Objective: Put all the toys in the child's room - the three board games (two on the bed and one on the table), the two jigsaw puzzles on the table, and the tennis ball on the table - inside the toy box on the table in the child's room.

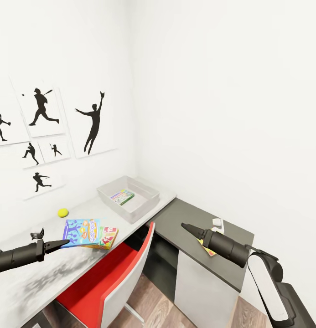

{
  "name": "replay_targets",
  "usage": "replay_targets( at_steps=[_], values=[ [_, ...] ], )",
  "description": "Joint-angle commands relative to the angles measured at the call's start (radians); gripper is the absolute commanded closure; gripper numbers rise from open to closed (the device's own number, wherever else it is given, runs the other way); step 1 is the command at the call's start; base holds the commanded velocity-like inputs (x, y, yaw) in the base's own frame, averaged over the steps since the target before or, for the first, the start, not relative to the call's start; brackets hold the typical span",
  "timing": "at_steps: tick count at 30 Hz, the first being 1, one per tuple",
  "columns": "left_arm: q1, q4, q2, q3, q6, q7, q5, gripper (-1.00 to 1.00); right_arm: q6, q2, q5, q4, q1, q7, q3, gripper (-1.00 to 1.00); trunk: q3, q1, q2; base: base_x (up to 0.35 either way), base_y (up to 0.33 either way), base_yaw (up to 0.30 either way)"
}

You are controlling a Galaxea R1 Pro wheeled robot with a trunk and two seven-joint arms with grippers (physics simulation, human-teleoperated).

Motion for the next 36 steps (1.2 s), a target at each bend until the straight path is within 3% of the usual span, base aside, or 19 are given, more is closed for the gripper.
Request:
replay_targets(
  at_steps=[1, 20, 36],
  values=[
    [0.0, 0.0, 0.0, 0.001, 0.01, -0.006, -0.004, 1.0, 0.006, 0.0, -0.003, 0.0, 0.0, 0.002, -0.001, -1.0, 0.0, 0.0, -0.001, 0.035, -0.031, 0.0],
    [0.0, 0.0, -0.001, 0.003, -0.01, -0.006, -0.004, 1.0, 0.006, 0.001, 0.004, 0.001, 0.0, -0.008, -0.001, -1.0, 0.005, 0.0, -0.001, 0.261, -0.079, -0.137],
    [0.0, 0.0, -0.001, 0.003, -0.011, -0.006, -0.004, 1.0, 0.006, 0.0, 0.006, 0.001, 0.0, -0.007, -0.002, -1.0, 0.005, 0.0, -0.001, 0.149, 0.03, -0.098]
  ],
)
